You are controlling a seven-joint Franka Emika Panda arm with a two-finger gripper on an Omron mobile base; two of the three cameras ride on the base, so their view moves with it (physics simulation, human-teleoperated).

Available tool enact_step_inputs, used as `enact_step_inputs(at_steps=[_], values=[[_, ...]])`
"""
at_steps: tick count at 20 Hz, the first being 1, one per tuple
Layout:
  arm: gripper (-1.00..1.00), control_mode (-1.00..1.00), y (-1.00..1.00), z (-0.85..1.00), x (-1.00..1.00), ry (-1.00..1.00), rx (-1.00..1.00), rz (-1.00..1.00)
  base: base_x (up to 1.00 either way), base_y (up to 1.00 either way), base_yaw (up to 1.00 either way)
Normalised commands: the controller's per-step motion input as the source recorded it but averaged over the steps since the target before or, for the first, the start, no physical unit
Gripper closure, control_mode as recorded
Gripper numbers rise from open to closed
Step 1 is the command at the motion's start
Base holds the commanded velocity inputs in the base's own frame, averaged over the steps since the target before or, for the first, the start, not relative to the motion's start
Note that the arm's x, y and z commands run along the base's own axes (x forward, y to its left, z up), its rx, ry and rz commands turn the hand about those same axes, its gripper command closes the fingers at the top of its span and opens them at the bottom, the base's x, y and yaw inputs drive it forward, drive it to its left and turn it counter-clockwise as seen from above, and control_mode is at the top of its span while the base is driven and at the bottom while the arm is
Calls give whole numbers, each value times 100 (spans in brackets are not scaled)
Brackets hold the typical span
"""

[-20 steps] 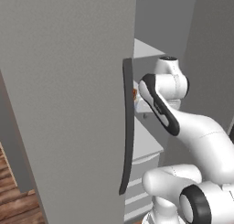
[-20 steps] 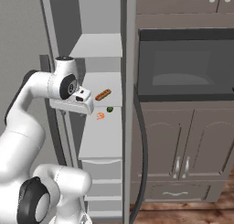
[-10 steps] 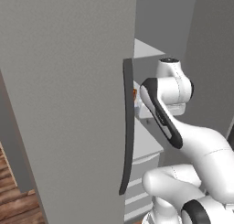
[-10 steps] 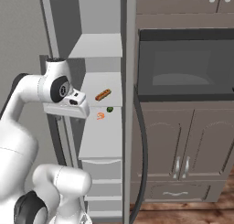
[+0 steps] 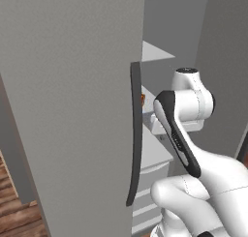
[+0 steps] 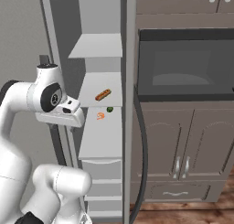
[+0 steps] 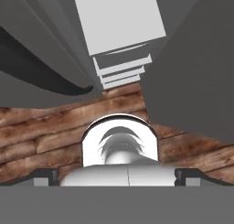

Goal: Store the hot dog in the freezer for long-term storage. Close the freezer door after placing the cooked food.

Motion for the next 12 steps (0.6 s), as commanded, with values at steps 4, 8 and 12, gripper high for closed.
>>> enact_step_inputs(at_steps=[4, 8, 12], values=[[-100, -100, 0, 0, -27, 0, 0, 0, 0, 0, 0], [-100, -100, 0, -4, -5, 0, 0, 0, 0, 0, 0], [-100, -100, 0, -5, -1, 0, 0, 0, 0, 0, 0]])
